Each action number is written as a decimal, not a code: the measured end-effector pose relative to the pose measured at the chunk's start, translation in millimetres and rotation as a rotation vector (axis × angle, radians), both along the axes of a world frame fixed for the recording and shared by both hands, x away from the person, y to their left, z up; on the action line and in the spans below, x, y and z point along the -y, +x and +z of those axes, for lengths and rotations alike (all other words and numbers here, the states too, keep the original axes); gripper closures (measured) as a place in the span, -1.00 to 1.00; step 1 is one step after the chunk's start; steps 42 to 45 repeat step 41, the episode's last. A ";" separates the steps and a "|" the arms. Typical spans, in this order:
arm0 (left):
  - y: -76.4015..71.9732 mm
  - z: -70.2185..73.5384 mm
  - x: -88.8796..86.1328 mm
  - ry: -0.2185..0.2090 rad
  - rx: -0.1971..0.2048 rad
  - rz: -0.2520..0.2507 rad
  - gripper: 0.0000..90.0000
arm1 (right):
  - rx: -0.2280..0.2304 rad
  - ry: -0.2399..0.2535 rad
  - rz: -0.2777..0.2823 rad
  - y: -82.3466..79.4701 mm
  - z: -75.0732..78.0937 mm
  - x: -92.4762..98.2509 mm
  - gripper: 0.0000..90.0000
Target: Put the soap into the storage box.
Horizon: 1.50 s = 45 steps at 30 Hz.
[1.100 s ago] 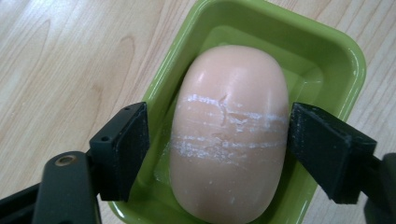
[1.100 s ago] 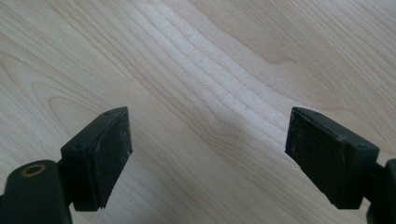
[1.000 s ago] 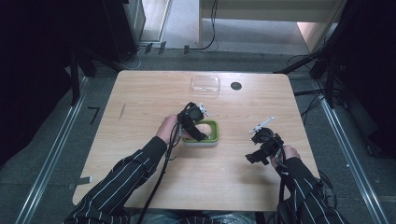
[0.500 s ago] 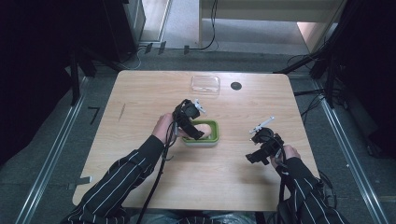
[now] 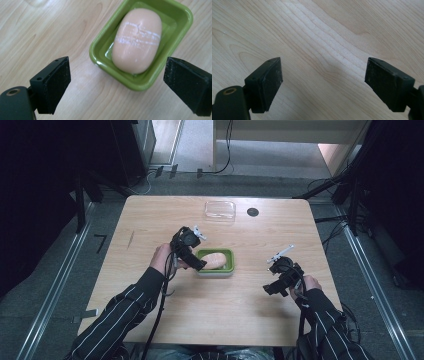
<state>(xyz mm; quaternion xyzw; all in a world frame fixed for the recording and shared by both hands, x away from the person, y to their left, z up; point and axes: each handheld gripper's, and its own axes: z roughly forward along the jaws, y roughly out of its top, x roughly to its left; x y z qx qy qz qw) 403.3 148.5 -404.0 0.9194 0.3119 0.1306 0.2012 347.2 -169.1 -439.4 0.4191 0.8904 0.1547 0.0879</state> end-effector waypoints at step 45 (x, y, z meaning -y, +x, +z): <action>-82.9 -21.9 -76.1 0.058 -0.017 0.047 -0.84 | -0.003 -0.009 -0.001 -0.7 -0.4 -0.8 -0.66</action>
